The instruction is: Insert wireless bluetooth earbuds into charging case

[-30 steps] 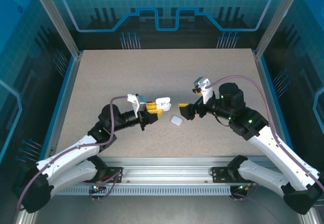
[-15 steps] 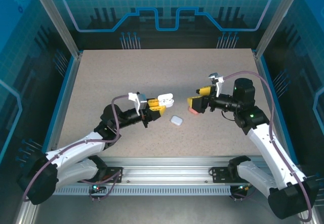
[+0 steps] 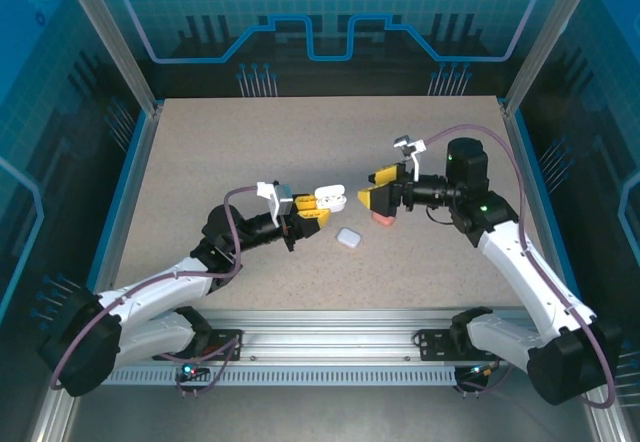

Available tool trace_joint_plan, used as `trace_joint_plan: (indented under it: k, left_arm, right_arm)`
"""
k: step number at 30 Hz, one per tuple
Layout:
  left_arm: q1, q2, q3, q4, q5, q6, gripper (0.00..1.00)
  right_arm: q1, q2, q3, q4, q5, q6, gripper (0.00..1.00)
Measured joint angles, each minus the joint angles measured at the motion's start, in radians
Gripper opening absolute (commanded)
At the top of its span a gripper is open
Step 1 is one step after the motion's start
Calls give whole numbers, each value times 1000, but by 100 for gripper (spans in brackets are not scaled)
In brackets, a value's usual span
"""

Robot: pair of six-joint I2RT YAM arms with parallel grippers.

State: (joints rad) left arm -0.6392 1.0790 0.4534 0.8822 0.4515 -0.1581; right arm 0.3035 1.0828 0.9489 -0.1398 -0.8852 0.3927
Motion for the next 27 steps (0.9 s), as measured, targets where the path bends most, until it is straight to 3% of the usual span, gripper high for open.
trace_joint_plan:
  k: [13, 19, 27]
  left_arm:
    - [0, -1, 0, 0, 3, 1, 0]
    - [0, -3, 0, -2, 2, 2, 0]
    - [0, -16, 0, -9, 0, 8, 0]
  right_arm:
    - [55, 114, 103, -1, -39, 23, 100]
    - [129, 156, 136, -9, -44, 26, 98]
    - [175, 192, 192, -51, -67, 6, 77]
